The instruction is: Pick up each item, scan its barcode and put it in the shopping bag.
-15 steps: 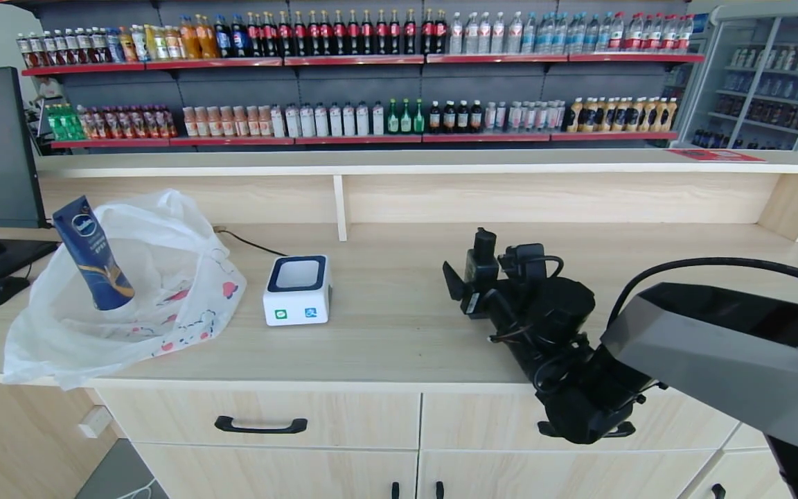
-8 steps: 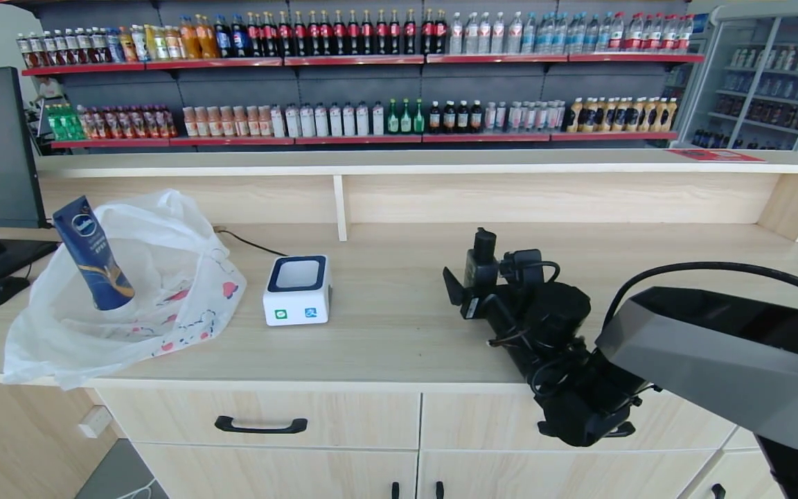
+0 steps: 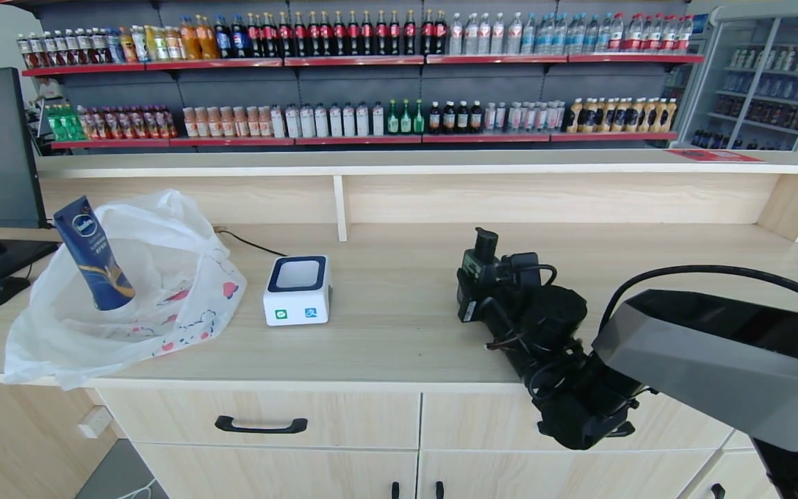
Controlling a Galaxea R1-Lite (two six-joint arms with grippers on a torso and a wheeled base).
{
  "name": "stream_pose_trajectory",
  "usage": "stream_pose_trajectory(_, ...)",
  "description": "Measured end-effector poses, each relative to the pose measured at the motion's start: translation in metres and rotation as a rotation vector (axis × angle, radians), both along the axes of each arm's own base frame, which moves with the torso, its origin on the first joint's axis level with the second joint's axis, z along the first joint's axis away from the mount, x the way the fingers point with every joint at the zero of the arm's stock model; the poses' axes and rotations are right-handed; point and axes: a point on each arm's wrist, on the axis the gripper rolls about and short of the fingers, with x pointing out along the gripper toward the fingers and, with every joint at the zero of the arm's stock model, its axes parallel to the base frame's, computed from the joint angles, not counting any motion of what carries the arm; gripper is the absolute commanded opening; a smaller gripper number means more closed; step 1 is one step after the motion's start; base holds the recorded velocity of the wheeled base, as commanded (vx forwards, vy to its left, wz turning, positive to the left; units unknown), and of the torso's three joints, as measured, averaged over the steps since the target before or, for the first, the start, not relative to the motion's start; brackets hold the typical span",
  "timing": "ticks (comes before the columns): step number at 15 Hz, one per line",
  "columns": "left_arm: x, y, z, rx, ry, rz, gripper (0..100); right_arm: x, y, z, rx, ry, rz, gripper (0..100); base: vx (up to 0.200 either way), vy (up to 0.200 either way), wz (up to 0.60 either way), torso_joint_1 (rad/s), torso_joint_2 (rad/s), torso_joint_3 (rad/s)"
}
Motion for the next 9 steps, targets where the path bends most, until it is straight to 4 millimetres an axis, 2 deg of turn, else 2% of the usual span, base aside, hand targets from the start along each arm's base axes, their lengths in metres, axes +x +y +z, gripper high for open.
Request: stream_pose_trajectory(9,0.0,0.0,0.0,0.0,0.0,0.0,100,-0.0018,0.0006,0.003,0.001,0.0,0.004,0,0.0,0.0,0.0,0.0,0.0,0.0)
